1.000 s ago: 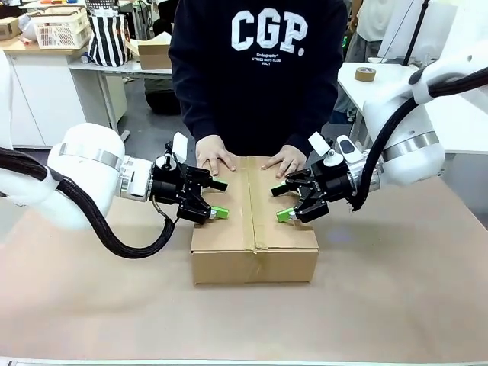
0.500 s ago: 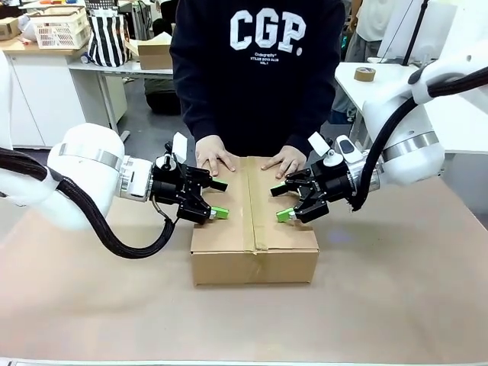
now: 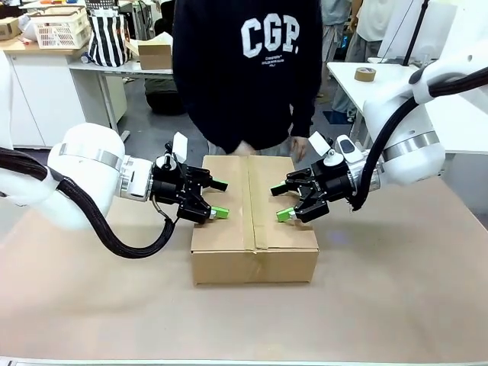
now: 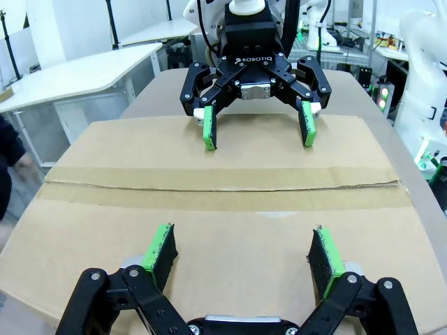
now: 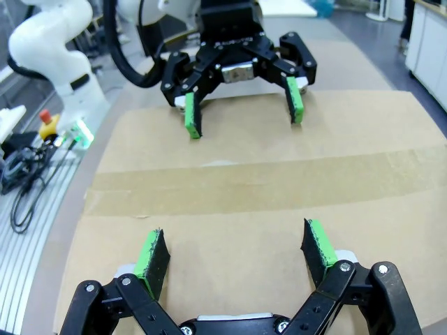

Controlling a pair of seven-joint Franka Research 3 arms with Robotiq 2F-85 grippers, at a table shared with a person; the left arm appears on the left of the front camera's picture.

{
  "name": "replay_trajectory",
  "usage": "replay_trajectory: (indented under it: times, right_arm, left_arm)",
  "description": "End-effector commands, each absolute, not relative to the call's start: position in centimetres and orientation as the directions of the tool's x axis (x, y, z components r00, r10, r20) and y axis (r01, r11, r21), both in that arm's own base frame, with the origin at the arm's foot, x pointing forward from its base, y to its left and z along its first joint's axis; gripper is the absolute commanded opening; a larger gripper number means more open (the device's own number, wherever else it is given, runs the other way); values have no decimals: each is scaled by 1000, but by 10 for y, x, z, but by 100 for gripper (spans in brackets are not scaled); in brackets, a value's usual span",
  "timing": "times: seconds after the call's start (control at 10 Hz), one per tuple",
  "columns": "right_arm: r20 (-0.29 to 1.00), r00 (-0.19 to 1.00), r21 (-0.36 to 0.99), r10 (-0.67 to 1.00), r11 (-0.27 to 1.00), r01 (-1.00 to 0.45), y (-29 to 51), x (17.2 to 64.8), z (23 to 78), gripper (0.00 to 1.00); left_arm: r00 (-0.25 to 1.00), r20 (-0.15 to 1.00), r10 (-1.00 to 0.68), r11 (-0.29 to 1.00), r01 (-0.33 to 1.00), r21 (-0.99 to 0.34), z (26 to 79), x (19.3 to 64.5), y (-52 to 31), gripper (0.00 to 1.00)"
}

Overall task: Pack the gift set into the box.
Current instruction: Press and hold the closed box until the human finishes sealing it.

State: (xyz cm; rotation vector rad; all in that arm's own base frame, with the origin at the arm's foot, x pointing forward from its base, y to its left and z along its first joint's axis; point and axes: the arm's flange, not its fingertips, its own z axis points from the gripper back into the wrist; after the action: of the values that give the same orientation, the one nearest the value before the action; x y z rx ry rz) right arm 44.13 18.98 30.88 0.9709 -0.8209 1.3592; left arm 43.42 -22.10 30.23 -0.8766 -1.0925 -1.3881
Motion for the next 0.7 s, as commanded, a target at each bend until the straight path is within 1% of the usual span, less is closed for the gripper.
replay_trajectory:
  times: [0.0,0.6]
  right_arm:
    - [911,69,90,407,-33,-995,190,441,307,100]
    - [911,69,90,407,-33,-995,190,441,307,100]
  left_arm:
    - [-115,946,-304,33,991,132,300,433,-221,100]
    - [-115,946,-304,33,991,132,300,433,-221,100]
